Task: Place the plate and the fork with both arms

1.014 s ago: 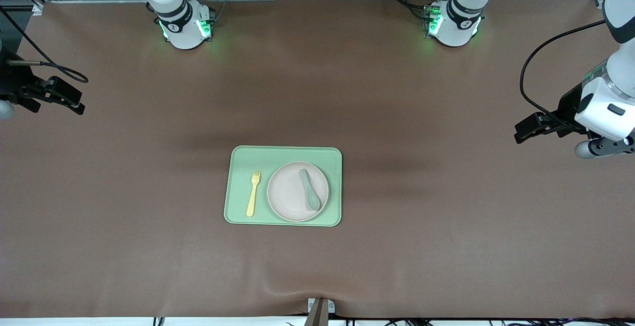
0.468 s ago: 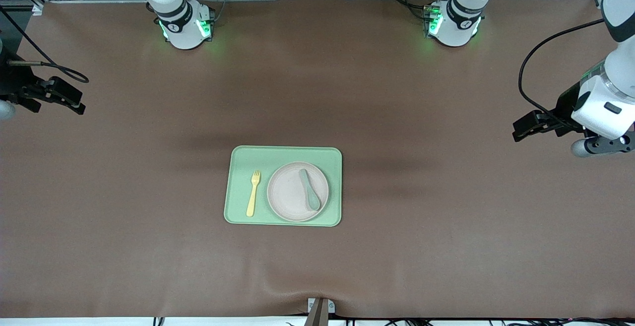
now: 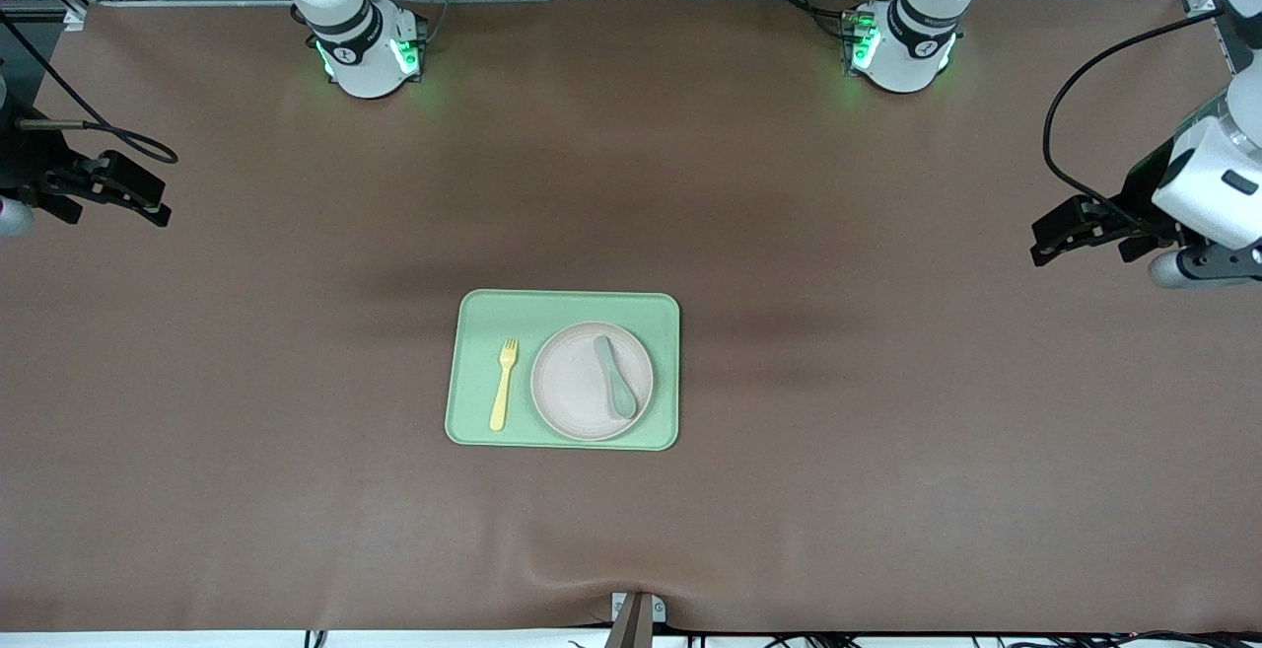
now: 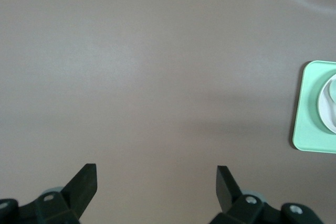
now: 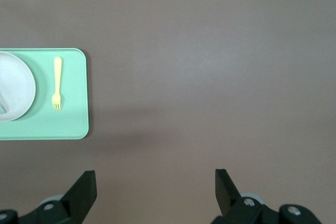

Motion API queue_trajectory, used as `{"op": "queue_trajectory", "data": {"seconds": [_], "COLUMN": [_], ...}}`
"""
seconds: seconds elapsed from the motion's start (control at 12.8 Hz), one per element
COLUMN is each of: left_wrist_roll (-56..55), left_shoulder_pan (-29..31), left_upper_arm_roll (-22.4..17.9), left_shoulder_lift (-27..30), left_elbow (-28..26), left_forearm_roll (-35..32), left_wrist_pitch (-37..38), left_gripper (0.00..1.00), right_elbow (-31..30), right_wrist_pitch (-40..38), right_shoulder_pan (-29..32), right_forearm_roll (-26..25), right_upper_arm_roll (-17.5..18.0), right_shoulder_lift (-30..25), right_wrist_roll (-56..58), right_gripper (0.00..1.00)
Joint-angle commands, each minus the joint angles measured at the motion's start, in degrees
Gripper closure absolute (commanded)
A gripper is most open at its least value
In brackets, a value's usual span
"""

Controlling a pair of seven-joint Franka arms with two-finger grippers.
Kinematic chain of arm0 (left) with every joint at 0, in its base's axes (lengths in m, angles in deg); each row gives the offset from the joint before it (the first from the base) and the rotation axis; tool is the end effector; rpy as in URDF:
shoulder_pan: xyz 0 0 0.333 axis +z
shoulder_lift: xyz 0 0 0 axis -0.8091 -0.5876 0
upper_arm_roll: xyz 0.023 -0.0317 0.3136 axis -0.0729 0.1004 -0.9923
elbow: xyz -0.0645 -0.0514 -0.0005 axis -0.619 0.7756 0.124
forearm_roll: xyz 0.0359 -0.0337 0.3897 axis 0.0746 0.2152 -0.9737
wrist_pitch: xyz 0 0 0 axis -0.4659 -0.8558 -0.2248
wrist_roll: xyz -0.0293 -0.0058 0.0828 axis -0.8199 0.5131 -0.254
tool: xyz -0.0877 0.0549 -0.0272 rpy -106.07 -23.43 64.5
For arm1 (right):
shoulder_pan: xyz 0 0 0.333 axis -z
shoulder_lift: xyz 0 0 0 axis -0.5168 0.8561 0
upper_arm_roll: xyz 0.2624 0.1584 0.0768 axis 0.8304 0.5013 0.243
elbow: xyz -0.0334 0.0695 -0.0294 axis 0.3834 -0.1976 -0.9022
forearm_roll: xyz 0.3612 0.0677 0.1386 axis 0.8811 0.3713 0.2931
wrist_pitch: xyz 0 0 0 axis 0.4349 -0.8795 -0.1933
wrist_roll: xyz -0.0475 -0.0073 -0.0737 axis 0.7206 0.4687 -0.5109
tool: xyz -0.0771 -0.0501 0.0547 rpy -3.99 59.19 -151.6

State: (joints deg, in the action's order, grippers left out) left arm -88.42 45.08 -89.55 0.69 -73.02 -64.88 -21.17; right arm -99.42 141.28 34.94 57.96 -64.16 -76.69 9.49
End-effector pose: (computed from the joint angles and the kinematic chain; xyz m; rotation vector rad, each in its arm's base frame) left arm 0.5918 -0.0743 0.6177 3.1114 0.0674 0.0949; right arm 0.5548 0.0029 0.6281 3.1220 -0.0174 0.0644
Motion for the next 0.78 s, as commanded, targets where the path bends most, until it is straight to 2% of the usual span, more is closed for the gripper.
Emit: {"op": "queue_trajectory", "data": {"seconds": [0.0,0.47,0.62,0.7], "left_wrist_roll": [1.78,6.00,6.18,6.26], "left_shoulder_pan": [-0.39,0.31,2.40,4.68], "left_upper_arm_roll": [0.37,0.98,2.30,4.74], "left_shoulder_lift": [0.55,2.91,4.14,5.37], "left_elbow": [0.13,-0.92,-2.33,-3.90], "left_forearm_roll": [-1.77,-1.34,-1.42,-1.51], "left_wrist_pitch": [1.36,4.44,4.35,3.74], "left_gripper": [0.00,0.00,0.00,0.00], "right_elbow": [1.53,1.45,1.36,1.36], "right_wrist_pitch": [-1.11,-1.11,-1.11,-1.20], "right_shoulder_pan": [0.93,1.02,1.10,1.19], "right_forearm_roll": [0.43,0.43,0.43,0.43], "right_upper_arm_roll": [0.55,0.55,0.55,0.55], "right_shoulder_lift": [0.67,0.67,0.67,0.67], "right_wrist_roll": [3.24,3.24,3.24,3.24], "right_gripper": [0.00,0.00,0.00,0.00]}}
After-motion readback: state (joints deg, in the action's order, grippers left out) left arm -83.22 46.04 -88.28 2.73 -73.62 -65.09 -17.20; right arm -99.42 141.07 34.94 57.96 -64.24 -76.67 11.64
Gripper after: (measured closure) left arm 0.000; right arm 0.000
